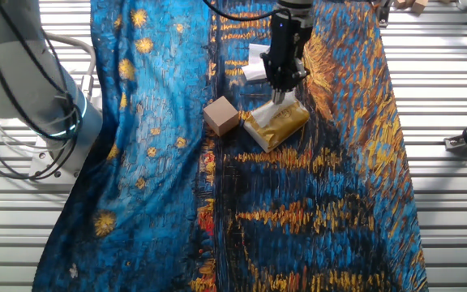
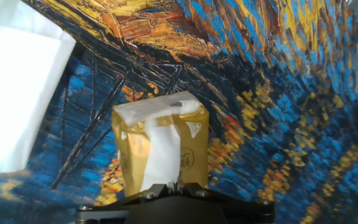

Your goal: Pull out a napkin

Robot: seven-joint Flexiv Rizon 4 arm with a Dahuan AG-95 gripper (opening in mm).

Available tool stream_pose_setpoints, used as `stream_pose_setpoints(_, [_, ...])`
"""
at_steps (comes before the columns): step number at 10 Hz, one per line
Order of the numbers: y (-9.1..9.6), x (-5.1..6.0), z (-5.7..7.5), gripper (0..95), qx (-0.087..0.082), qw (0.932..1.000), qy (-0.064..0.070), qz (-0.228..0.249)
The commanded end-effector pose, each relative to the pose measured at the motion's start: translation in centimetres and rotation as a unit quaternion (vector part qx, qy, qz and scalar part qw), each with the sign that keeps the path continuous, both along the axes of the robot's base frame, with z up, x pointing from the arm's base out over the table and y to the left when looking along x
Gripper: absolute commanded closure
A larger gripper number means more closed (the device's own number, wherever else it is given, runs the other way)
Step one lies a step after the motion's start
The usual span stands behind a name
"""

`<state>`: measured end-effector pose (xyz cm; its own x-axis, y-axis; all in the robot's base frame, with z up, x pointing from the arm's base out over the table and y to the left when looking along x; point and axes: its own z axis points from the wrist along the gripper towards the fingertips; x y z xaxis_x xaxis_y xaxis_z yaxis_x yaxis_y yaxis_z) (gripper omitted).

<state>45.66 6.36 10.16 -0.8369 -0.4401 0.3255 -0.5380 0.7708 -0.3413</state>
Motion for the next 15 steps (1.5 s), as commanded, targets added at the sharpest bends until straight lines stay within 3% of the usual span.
stream_pose_setpoints(1, [0.1, -0.3, 2.4, 95.0, 0.046, 0.9987, 0.011, -0.020])
stream_pose_setpoints(2, [0.1, -0.3, 2.8, 95.0, 0.056, 0.9982, 0.011, -0.021])
stream_pose_setpoints(5, [0.7, -0.8, 5.6, 95.0, 0.129, 0.9864, 0.020, -0.099])
stream_pose_setpoints(9, [1.4, -1.4, 7.8, 95.0, 0.170, 0.9722, 0.028, -0.159])
stream_pose_setpoints(13, [2.4, -2.0, 10.2, 95.0, 0.186, 0.9653, 0.028, -0.180])
stream_pose_setpoints(15, [3.0, -2.4, 11.3, 95.0, 0.200, 0.9578, 0.029, -0.204])
